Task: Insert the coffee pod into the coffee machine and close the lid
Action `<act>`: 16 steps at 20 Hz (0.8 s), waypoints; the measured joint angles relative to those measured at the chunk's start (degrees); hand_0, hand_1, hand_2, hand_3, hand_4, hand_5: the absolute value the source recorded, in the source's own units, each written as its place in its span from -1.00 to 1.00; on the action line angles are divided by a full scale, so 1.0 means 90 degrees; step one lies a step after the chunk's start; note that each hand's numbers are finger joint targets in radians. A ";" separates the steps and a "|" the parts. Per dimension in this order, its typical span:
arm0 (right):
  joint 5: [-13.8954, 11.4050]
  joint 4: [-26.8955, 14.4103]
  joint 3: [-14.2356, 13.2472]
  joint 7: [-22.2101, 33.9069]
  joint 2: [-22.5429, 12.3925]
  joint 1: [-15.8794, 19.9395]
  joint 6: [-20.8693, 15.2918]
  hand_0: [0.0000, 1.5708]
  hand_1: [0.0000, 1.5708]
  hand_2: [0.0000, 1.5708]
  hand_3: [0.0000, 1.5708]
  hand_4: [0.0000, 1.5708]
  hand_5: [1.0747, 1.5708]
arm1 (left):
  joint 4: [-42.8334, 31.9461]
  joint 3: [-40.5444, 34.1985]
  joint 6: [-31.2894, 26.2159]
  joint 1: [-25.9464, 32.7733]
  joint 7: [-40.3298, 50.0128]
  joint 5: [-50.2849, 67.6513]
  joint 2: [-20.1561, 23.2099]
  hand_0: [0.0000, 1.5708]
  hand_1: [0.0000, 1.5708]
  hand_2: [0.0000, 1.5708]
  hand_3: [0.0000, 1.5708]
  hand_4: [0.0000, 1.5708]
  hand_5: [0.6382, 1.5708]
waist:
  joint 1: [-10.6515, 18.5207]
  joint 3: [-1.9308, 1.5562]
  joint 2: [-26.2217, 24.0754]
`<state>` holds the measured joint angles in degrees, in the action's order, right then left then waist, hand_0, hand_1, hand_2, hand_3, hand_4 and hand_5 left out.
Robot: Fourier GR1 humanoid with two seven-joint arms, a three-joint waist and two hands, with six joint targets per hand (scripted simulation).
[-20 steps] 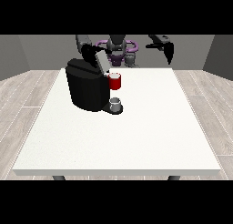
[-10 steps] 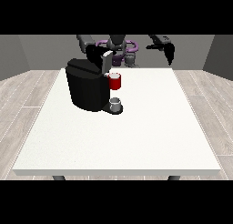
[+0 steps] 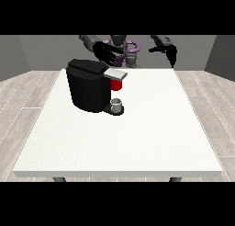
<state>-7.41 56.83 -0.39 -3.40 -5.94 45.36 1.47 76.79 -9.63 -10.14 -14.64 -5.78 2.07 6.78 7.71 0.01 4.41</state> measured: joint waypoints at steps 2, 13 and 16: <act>-0.0047 -0.0003 0.0041 0.0060 0.0125 0.0083 -0.0060 -1.00 -1.00 -1.00 -1.00 -0.91 1.00 | -0.0057 -0.0011 -0.0053 -0.0034 -0.0023 0.0053 0.0027 -1.00 -1.00 -1.00 -1.00 -1.00 1.00 | -0.0009 0.0000 -0.0021; 0.0427 0.0482 0.0508 -0.0450 0.0564 -0.0674 0.0299 -1.00 -1.00 -1.00 -1.00 -0.64 1.00 | -0.0139 0.0085 0.0068 0.0237 -0.0406 -0.0028 -0.0109 -1.00 -1.00 -1.00 -1.00 -0.76 1.00 | -0.0363 -0.0001 -0.0571; 0.0891 0.0807 0.0857 -0.0557 0.0614 -0.1380 0.0159 -1.00 -1.00 -1.00 -1.00 -0.80 1.00 | -0.0267 0.0048 0.0109 0.0376 -0.0461 -0.0009 -0.0152 -1.00 -1.00 -1.00 -1.00 -0.76 1.00 | -0.0555 -0.0001 -0.0887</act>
